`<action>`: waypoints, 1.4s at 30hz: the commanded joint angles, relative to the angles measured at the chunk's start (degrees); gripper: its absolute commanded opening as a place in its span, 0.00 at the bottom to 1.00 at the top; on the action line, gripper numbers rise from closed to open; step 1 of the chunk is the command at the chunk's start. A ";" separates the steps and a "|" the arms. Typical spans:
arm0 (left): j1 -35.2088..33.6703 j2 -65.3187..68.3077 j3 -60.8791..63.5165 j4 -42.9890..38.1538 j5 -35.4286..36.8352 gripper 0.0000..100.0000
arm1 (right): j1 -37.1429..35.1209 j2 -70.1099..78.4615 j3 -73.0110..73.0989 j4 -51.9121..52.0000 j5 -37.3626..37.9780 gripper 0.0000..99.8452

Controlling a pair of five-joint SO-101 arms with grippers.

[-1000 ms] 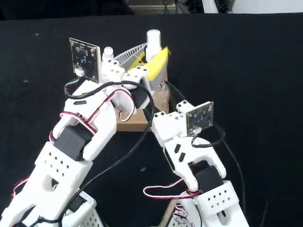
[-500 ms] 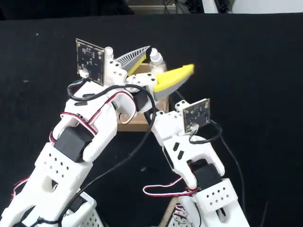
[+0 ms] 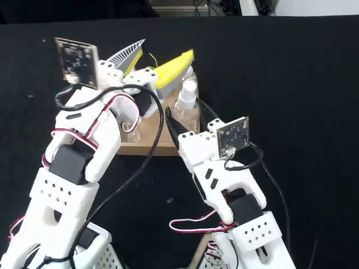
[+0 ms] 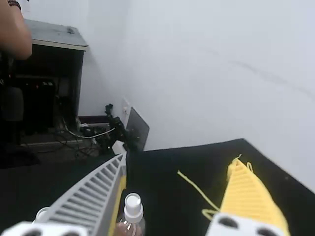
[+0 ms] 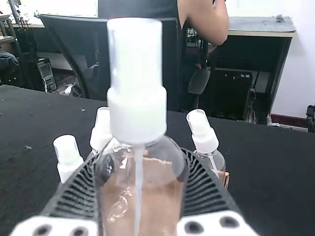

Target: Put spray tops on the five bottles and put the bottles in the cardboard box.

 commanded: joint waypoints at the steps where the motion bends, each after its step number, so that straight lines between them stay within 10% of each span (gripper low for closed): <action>1: 2.15 -1.14 -3.38 6.59 -6.95 0.22 | -0.35 0.57 -3.56 -1.67 0.26 0.01; 8: 3.47 -1.85 -3.38 7.82 -12.84 0.22 | 0.18 0.57 -5.93 1.85 0.26 0.01; 24: -21.76 -20.48 0.31 13.10 -9.05 0.22 | 0.26 1.10 -9.80 8.18 -0.18 0.01; 31: -34.33 -30.24 18.07 12.84 -9.05 0.22 | 0.26 14.73 -16.48 8.18 -0.18 0.01; 42: -35.21 -43.60 52.18 -6.86 -9.14 0.22 | 0.26 23.52 -8.48 -10.46 -0.18 0.01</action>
